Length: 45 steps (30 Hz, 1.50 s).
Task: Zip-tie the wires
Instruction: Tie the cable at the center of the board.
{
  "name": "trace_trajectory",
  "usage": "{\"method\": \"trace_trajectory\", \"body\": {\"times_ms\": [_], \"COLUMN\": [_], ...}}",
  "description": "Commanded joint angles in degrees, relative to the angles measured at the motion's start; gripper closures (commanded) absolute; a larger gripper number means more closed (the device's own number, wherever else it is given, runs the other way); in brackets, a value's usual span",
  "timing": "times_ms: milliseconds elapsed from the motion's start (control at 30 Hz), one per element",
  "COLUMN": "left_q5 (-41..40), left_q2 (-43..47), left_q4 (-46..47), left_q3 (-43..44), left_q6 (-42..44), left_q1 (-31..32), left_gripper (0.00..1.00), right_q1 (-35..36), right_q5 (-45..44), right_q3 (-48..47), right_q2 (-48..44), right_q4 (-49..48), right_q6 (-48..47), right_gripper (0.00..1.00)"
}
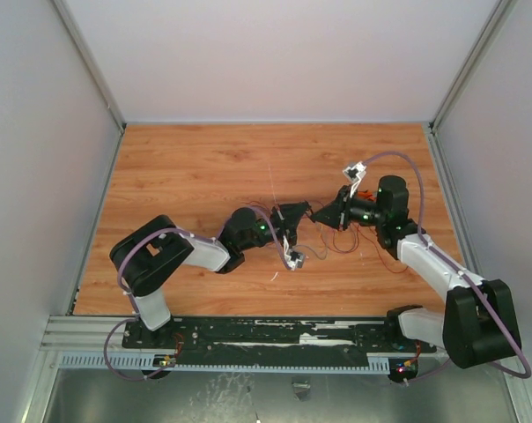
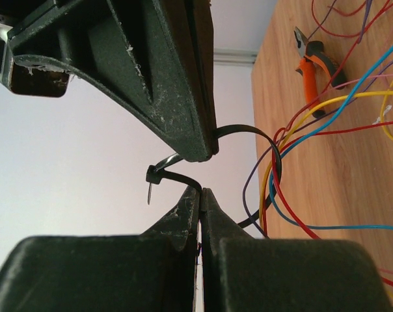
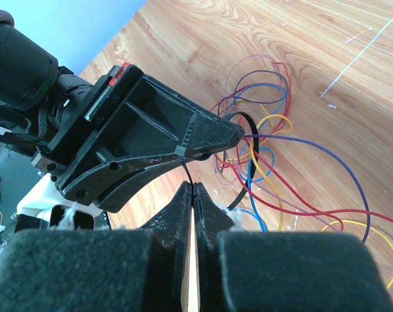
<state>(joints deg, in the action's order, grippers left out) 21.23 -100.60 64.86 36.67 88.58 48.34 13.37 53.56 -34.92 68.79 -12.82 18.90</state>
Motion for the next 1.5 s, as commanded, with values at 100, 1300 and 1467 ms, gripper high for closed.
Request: {"method": "trace_trajectory", "body": {"times_ms": [100,1300,1467], "left_q5": [2.3,1.5,1.8], "left_q2": [2.0,-3.1,-3.2], "left_q4": [-3.0,4.5,4.7], "left_q3": [1.3,-0.6,-0.4], "left_q6": [3.1,-6.2,-7.0], "left_q1": [0.3,1.0,1.0], "left_gripper": [1.00,1.00,1.00], "right_q1": [-0.3,-0.4,-0.2], "right_q5": [-3.1,-6.1,-5.4], "right_q3": [1.0,3.9,3.7], "right_q2": [-2.3,-6.9,-7.0], "right_q4": [0.9,1.0,0.3], "right_q6": [-2.4,-6.0,-5.9], "right_gripper": [0.98,0.52,0.46]}}
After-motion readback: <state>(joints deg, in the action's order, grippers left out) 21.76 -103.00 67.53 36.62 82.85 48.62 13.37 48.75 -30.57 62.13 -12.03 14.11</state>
